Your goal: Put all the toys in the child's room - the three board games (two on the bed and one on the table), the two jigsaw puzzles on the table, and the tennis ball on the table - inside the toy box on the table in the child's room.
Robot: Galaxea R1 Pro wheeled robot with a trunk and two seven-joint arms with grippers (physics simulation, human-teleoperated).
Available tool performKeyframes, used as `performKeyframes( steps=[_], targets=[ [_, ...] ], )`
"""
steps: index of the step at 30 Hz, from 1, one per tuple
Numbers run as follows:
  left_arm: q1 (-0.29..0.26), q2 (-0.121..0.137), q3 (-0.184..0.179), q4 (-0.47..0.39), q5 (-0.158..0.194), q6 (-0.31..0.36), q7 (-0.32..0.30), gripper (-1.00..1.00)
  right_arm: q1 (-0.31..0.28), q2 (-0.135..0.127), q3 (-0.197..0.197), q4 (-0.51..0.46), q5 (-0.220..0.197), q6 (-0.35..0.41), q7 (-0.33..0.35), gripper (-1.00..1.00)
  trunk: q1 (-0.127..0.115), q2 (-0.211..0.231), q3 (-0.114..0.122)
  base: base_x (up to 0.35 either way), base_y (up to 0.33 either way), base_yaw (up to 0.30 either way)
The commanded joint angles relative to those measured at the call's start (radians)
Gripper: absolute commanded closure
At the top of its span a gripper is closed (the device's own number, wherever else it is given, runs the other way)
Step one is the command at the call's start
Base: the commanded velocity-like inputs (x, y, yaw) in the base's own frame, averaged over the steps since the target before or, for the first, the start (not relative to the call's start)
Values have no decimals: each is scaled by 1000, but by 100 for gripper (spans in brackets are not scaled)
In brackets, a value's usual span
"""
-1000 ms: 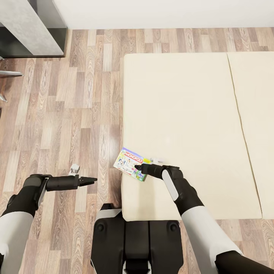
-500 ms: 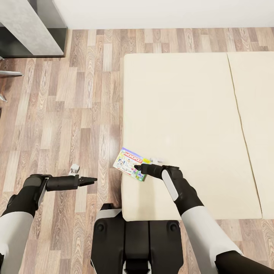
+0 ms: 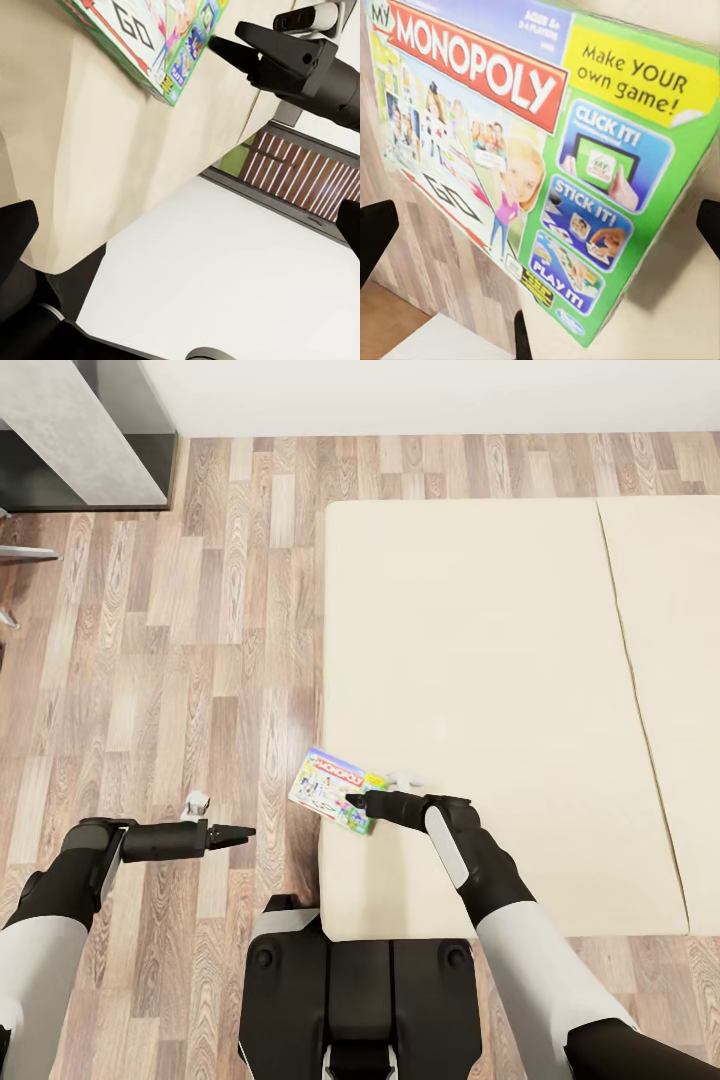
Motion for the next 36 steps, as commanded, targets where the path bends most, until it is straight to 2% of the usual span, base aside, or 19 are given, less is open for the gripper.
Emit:
performKeyframes(
  steps=[1, 25, 36],
  targets=[
    [0, -1, 2, -1, -11, 10, -9, -100, 0, 0, -1, -1, 1, 5, 3, -100, 1, -2, -1, 0, 0, 0],
    [0, 7, 3, -1, -11, 10, -9, -100, 1, 0, 0, -7, 22, -3, -12, -100, 1, -2, -1, 0, 0, 0],
    [0, 9, 3, -1, -11, 10, -9, -100, 3, 0, -6, -61, 23, 8, -44, -100, 1, -2, -1, 0, 0, 0]
  ],
)
